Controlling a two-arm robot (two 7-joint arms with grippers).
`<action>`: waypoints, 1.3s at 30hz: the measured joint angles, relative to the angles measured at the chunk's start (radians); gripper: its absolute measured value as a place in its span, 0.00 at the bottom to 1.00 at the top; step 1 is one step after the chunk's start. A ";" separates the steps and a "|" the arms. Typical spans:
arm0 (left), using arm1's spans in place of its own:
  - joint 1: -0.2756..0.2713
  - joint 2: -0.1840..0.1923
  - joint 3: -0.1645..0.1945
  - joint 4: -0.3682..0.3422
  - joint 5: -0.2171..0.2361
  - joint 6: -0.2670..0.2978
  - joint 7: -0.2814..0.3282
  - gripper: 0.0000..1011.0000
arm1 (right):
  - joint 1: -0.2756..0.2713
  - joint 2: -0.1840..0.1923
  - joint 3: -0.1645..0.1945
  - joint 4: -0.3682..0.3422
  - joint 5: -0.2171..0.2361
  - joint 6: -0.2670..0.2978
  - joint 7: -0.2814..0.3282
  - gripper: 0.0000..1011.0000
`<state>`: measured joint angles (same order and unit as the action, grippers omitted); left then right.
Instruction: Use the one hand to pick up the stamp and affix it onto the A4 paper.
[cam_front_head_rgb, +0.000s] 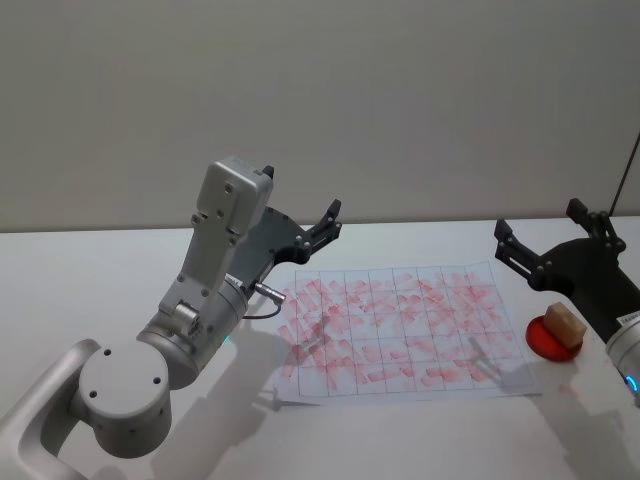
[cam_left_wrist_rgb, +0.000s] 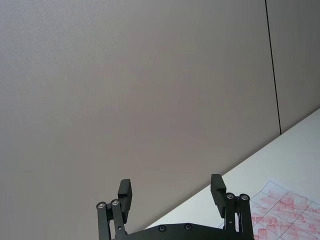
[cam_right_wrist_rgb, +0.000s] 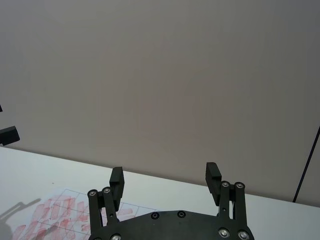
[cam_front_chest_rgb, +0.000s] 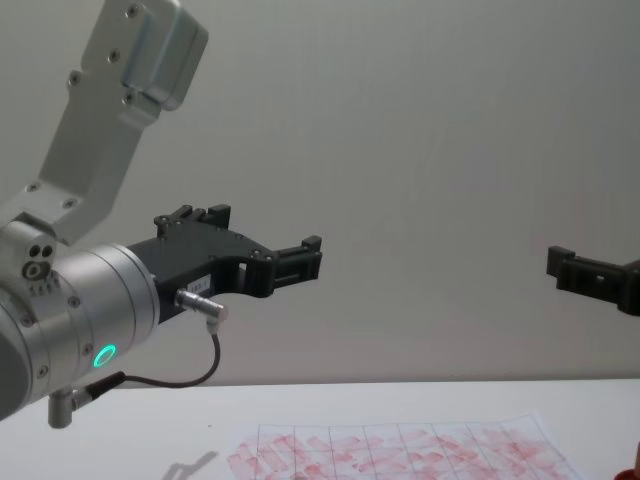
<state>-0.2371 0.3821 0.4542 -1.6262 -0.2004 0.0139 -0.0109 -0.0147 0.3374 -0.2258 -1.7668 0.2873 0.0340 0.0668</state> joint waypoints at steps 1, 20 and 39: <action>0.000 0.000 0.000 0.000 0.000 0.000 0.000 0.99 | 0.000 0.000 0.000 0.000 0.000 0.000 0.000 0.99; 0.000 0.000 0.000 0.000 0.000 0.000 0.000 0.99 | 0.000 0.000 0.000 0.000 0.000 0.000 0.000 0.99; 0.000 0.000 0.000 0.000 0.000 0.000 0.000 0.99 | 0.000 0.000 0.000 0.000 0.000 0.000 0.000 0.99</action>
<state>-0.2372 0.3821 0.4542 -1.6262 -0.2004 0.0139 -0.0109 -0.0146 0.3375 -0.2258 -1.7667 0.2873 0.0341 0.0668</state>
